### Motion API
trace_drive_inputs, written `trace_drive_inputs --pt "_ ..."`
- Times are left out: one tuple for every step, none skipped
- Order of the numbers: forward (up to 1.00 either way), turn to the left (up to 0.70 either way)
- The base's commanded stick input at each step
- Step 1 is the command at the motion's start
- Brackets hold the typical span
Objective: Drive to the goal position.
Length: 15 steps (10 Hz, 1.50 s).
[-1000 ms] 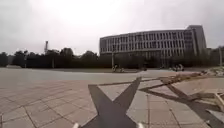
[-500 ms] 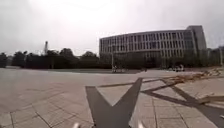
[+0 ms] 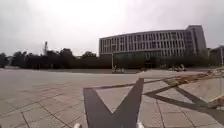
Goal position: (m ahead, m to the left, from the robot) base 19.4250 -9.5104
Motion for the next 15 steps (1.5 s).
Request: trace_drive_inputs --pt "0.5 0.0" --pt "0.5 -0.01" --pt "0.5 -0.02" --pt "0.5 -0.03" --pt "0.5 -0.1" --pt "0.5 -0.2" --pt "0.5 -0.25" --pt "0.5 -0.25" --pt "0.5 -0.25" --pt "0.5 -0.25" --pt "0.5 -0.25" --pt "0.5 -0.24" --pt "0.5 -0.17" --pt "0.5 -0.04" --pt "0.5 0.0"
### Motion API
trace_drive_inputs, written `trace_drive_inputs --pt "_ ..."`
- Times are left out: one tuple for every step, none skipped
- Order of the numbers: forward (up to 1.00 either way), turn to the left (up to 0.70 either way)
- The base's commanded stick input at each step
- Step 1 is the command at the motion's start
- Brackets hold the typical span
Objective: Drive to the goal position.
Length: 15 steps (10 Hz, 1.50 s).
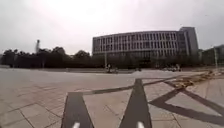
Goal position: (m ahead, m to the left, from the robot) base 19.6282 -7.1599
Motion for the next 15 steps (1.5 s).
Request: trace_drive_inputs --pt "0.5 0.0" --pt "0.5 0.0" --pt "0.5 0.0" --pt "0.5 0.0" --pt "0.5 0.0" --pt "0.5 0.0" --pt "0.5 0.0" --pt "0.5 0.0" --pt "0.5 0.0" --pt "0.5 -0.02" --pt "0.5 -0.12" --pt "0.5 -0.24" --pt "0.5 -0.25" --pt "0.5 -0.25" --pt "0.5 -0.25"
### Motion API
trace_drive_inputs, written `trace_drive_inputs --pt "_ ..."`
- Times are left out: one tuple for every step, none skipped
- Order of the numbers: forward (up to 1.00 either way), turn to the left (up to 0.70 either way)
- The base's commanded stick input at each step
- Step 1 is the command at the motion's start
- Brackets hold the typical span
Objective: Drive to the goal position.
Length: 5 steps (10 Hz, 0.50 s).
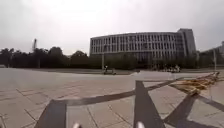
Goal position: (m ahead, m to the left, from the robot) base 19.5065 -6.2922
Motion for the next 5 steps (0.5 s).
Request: trace_drive_inputs --pt "0.5 -0.25" --pt "0.5 -0.25" --pt "0.5 -0.25" --pt "0.5 -0.25" --pt "0.5 -0.25"
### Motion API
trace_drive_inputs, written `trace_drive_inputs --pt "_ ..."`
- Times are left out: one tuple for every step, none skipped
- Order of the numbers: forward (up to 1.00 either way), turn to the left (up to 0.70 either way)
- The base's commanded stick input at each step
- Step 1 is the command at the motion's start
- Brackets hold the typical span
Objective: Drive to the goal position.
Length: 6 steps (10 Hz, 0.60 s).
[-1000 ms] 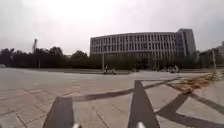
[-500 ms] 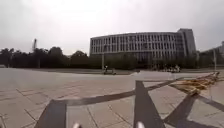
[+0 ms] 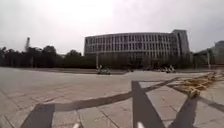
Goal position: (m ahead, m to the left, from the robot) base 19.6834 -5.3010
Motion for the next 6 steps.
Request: trace_drive_inputs --pt "0.5 -0.25" --pt "0.5 -0.25" --pt "0.5 -0.25" --pt "0.5 -0.25" --pt "0.5 -0.25" --pt "0.5 -0.25"
